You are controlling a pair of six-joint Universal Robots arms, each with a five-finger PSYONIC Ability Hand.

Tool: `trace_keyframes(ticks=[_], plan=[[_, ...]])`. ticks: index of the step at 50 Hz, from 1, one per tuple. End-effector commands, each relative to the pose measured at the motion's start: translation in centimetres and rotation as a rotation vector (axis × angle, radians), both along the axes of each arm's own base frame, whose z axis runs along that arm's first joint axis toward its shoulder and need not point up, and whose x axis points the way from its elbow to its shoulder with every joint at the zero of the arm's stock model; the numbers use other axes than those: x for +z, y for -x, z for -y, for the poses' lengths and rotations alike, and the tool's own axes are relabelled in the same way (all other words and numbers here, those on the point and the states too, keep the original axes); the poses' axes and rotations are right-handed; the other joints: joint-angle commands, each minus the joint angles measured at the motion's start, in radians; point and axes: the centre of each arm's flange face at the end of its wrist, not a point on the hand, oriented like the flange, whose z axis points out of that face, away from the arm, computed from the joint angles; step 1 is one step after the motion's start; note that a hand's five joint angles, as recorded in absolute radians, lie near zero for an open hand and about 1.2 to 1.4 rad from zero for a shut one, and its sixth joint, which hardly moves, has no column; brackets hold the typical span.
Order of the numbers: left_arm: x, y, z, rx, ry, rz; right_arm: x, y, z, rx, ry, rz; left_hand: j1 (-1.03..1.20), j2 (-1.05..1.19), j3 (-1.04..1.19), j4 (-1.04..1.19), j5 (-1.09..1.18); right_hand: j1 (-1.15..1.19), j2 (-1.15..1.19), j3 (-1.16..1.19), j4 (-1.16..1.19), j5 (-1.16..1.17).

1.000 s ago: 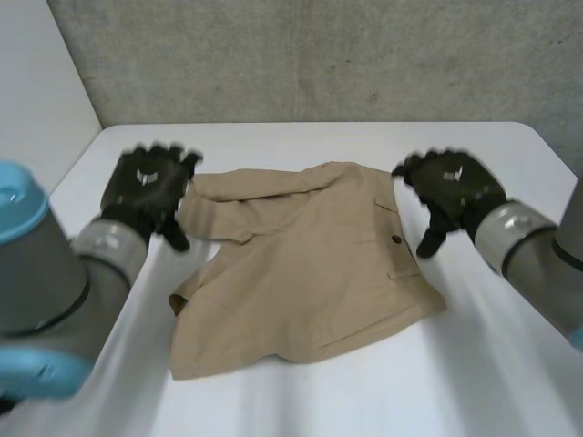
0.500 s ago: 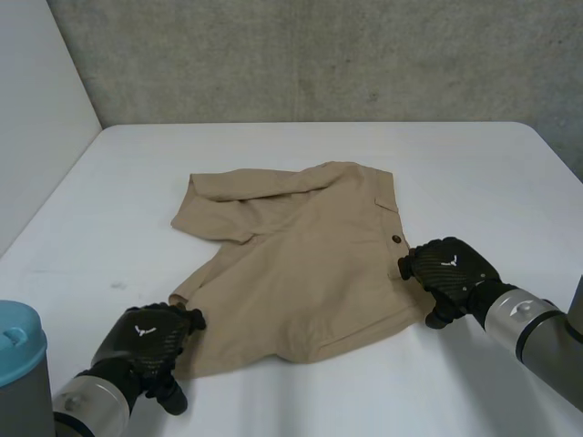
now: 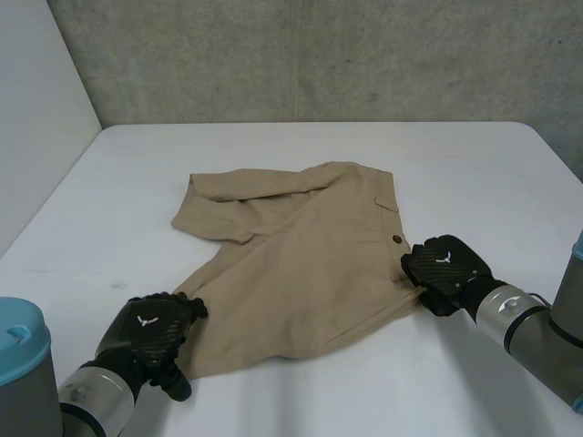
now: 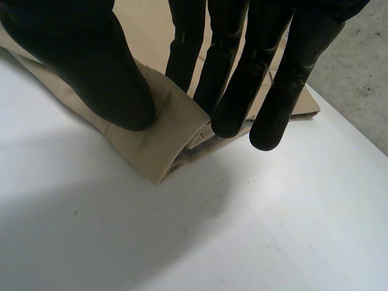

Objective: Fold the shorts.

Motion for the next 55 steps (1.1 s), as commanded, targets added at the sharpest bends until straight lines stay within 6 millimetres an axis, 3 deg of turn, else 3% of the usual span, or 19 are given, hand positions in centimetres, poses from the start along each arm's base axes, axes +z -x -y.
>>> trace_keyframes(ticks=[1, 15, 26, 37, 44, 47, 53, 55], plan=[[-1.1, 0.3, 0.3, -0.002, -0.007, 0.009, 0.0, 0.2, 0.0, -0.021, -0.010, 0.001, 0.088, 0.085, 0.085, 0.088, 0.082, 0.480, 0.218, 0.218, 0.211, 0.269], [-2.5, 0.7, 0.5, -0.018, -0.041, 0.035, 0.3, 0.4, 0.0, -0.078, -0.071, 0.074, 0.118, 0.114, 0.114, 0.117, 0.111, 0.480, 0.218, 0.218, 0.211, 0.269], [-3.2, 1.5, 2.0, -0.016, 0.010, 0.013, 0.1, 0.3, -0.3, -0.075, -0.079, 0.073, 0.311, 0.308, 0.308, 0.311, 0.305, 0.480, 0.218, 0.218, 0.211, 0.269], [-3.3, 1.7, 2.7, -0.010, 0.048, -0.006, 0.0, 0.3, -0.5, -0.072, -0.085, 0.072, 0.573, 0.569, 0.569, 0.572, 0.566, 0.480, 0.218, 0.218, 0.211, 0.269], [-3.6, 1.7, 2.7, -0.010, 0.044, -0.004, 0.0, 0.3, -0.6, -0.075, -0.092, 0.069, 1.006, 1.003, 1.003, 1.006, 1.000, 0.480, 0.218, 0.218, 0.211, 0.269], [-3.2, 1.8, 2.6, -0.013, 0.057, -0.009, 0.4, 0.3, -0.9, -0.075, -0.098, 0.067, 1.019, 1.015, 1.015, 1.018, 1.012, 0.480, 0.218, 0.218, 0.211, 0.269], [2.1, 1.7, 2.6, -0.011, 0.227, -0.103, 2.8, 0.5, -2.1, -0.077, -0.122, 0.060, 1.019, 1.015, 1.015, 1.018, 1.012, 0.480, 0.218, 0.218, 0.211, 0.269], [4.4, 1.6, 2.3, -0.015, 0.289, -0.136, 4.4, 0.7, -2.6, -0.084, -0.130, 0.059, 1.019, 1.015, 1.015, 1.018, 1.012, 0.480, 0.218, 0.218, 0.211, 0.269]])
